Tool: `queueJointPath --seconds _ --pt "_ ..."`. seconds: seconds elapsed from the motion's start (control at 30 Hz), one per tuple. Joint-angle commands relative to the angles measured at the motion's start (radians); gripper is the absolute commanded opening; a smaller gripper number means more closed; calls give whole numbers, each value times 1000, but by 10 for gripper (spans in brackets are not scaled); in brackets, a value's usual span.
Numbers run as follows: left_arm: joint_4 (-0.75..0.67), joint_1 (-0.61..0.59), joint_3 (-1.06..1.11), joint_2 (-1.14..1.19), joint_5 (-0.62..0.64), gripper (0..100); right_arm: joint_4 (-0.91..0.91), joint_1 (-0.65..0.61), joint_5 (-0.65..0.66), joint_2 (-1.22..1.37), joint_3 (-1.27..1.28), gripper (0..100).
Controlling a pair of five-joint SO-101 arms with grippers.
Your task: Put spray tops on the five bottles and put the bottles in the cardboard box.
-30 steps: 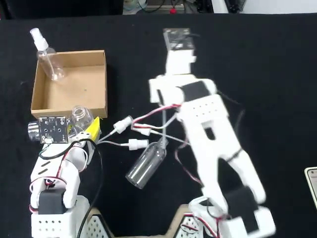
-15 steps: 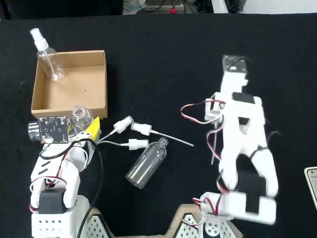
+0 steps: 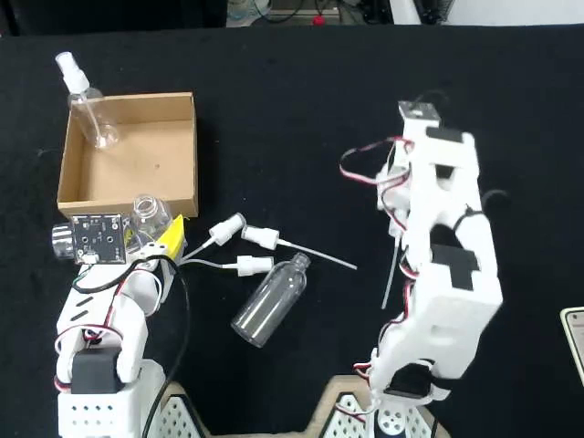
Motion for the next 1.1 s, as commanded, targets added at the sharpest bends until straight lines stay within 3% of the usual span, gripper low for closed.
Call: queueJointPath --seconds 0.0,0.4,0.63,0.87,1.07 --pt "3 1 -8 -8 0 212 115 8 0 25 -142 212" --pt "2 1 -8 -8 0 212 52 6 -2 117 -102 211" --pt "2 1 -8 -8 0 212 -69 8 0 35 21 57" --pt "3 25 -8 -8 0 212 84 -18 -3 -246 -31 43" --pt "-2 85 4 -8 -6 212 206 -192 -87 -584 -105 43"
